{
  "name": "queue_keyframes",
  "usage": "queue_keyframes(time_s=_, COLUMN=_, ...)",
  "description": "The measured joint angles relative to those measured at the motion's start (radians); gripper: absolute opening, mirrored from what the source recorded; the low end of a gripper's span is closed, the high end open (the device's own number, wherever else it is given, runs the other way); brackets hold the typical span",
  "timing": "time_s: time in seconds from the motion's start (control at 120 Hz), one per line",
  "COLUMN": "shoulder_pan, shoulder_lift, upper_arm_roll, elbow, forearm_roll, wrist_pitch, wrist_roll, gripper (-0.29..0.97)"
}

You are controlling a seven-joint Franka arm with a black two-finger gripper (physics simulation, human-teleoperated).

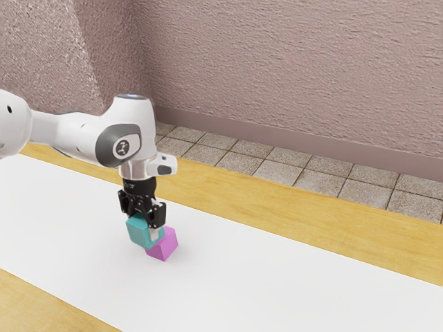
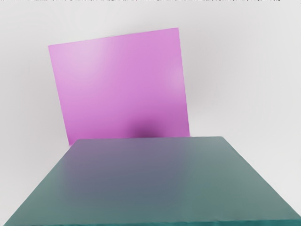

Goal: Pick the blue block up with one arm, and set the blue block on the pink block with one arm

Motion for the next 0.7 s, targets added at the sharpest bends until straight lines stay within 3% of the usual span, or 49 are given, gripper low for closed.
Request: queue_keyframes(time_s=0.7, shoulder_pan=0.001, shoulder_lift=0.041, upper_arm_roll=0.001, elbow=0.062, forearm_roll=-0.026, wrist_pitch=0.01, wrist_roll=0.026, gripper=0.37)
